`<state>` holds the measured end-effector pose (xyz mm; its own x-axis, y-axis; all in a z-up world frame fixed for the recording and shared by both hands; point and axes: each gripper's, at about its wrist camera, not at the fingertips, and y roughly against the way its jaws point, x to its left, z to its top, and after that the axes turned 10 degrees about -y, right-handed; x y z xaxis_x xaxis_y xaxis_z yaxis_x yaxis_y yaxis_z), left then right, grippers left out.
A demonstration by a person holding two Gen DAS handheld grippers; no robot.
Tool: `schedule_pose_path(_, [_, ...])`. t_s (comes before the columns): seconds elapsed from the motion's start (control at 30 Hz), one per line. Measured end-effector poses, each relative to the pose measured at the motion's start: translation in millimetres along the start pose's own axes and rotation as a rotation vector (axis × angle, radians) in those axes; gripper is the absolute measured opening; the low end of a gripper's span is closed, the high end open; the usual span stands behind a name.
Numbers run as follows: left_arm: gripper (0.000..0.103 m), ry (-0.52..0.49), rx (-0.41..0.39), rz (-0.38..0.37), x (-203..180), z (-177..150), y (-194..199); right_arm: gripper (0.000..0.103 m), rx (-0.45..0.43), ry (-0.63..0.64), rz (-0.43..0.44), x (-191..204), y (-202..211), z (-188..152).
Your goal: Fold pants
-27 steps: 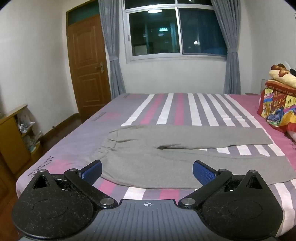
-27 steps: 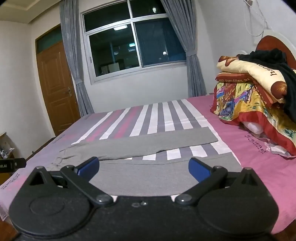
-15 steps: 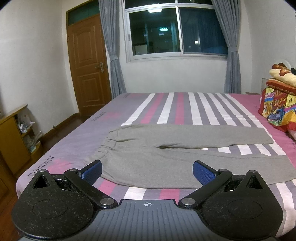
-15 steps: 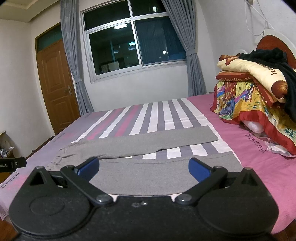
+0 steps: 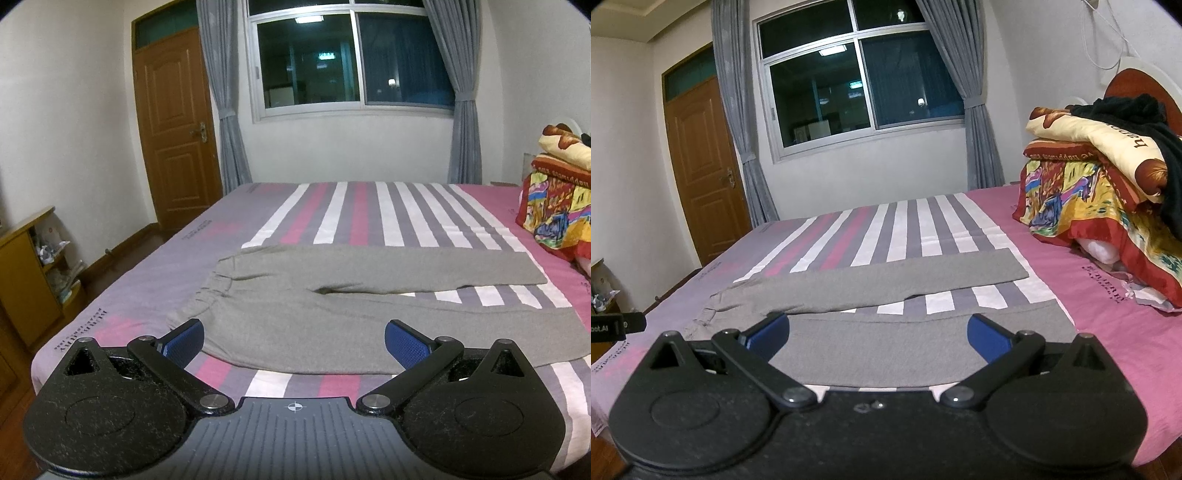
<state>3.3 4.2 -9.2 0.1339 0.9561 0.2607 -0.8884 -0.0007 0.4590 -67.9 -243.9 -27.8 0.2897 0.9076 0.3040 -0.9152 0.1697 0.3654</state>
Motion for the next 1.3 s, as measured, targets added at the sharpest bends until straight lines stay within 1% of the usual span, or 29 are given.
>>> schedule_pose_path(0.37, [0.103,-0.002,0.01,0.001,-3.8,-5.4,-6.7,0.103,0.011,-0.003,0.0,-1.4,-4.5,-0.7])
schedule_pose_path(0.47, [0.103,-0.008,0.025,0.002,-9.8,-8.5,-10.4,0.103,0.007,0.002,-0.001,-1.2,-5.6,-1.5])
schedule_pose_path(0.57, [0.103,-0.022,0.066,-0.002,-10.9,-6.2,-11.0,0.103,0.003,0.004,0.002,-0.8,-7.8,-1.7])
schedule_pose_path(0.7, [0.103,-0.026,0.091,-0.006,-11.9,-4.8,-13.9,0.103,0.006,0.007,0.001,-1.3,-11.0,-2.4])
schedule_pose_path(0.9, [0.103,-0.016,0.066,0.003,-10.7,-2.4,-19.5,0.103,0.005,0.007,0.006,0.4,-15.2,-1.7])
schedule_pose_path(0.93, [0.103,-0.008,0.04,0.009,-10.4,-2.5,-21.7,0.103,0.007,0.001,0.01,0.3,-16.1,-1.6])
schedule_pose_path(1.0, [0.103,0.007,0.024,0.009,-10.2,-1.6,-26.0,0.103,0.01,0.001,0.015,0.4,-18.8,-1.5])
schedule_pose_path(1.13, [0.103,0.013,0.022,0.01,-9.0,1.0,-33.6,0.103,0.021,0.013,0.017,1.2,-24.1,-0.8])
schedule_pose_path(1.2, [0.103,0.01,0.015,0.014,-8.1,2.2,-38.1,0.103,-0.006,0.018,0.036,3.5,-26.5,-0.3])
schedule_pose_path(1.3, [0.103,0.009,0.019,0.021,-5.8,4.3,-44.5,0.103,0.006,0.041,0.026,5.5,-32.7,1.0])
